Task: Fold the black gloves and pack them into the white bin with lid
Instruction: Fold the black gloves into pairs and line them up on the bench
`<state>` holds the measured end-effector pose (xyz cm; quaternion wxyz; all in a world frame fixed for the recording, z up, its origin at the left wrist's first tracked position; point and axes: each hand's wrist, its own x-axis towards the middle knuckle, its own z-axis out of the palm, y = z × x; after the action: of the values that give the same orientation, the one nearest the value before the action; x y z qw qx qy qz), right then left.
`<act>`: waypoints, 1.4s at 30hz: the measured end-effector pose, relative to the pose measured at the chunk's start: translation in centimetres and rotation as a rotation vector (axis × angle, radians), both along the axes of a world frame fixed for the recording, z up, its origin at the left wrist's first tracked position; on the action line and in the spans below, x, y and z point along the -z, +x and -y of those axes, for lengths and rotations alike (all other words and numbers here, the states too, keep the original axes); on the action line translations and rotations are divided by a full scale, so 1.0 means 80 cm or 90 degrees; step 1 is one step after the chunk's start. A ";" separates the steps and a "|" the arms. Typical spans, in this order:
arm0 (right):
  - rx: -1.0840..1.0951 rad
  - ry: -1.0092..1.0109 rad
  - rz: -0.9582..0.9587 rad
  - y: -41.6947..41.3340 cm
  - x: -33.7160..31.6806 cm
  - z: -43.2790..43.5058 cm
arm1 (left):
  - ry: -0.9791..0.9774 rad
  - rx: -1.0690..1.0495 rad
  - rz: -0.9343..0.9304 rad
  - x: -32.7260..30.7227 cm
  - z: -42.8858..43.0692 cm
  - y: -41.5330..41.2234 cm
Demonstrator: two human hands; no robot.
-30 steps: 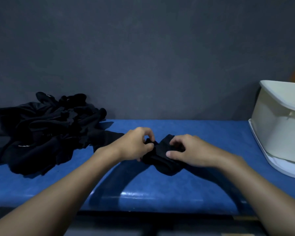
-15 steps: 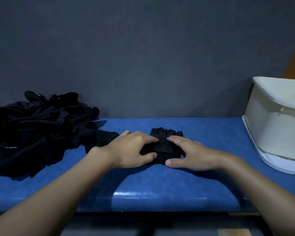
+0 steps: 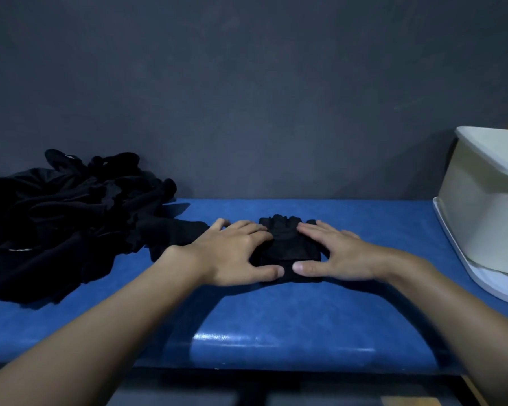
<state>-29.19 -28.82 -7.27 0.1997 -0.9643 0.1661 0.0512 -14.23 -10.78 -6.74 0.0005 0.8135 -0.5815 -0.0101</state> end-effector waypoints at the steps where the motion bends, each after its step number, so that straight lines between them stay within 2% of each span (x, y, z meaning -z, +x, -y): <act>1: 0.003 0.004 -0.003 0.001 -0.002 0.000 | 0.004 -0.002 -0.001 0.000 0.000 0.000; 6: 0.006 0.011 0.029 0.001 -0.006 -0.003 | -0.005 -0.007 -0.013 -0.002 -0.001 0.001; 14: -0.014 0.064 0.273 0.026 -0.020 -0.026 | -0.149 -0.017 -0.059 -0.035 -0.027 0.004; 20: -0.059 0.167 0.322 0.056 -0.047 -0.087 | -0.220 -0.115 -0.029 -0.067 -0.091 0.029; 25: -0.119 0.150 0.352 0.109 -0.052 -0.143 | -0.285 -0.201 0.029 -0.088 -0.161 0.059; 31: -0.183 0.152 0.460 0.194 -0.072 -0.212 | -0.370 -0.368 0.125 -0.093 -0.255 0.102; 35: -0.198 0.157 0.410 0.250 -0.080 -0.242 | -0.384 -0.444 0.120 -0.089 -0.285 0.114; 42: -0.160 0.107 0.339 0.304 -0.085 -0.269 | -0.383 -0.489 0.085 -0.081 -0.310 0.126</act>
<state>-4.84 -7.30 -0.46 0.3075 -0.9369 -0.0173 -0.1656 -4.16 14.05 -0.28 0.2014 0.9319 -0.2154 0.2114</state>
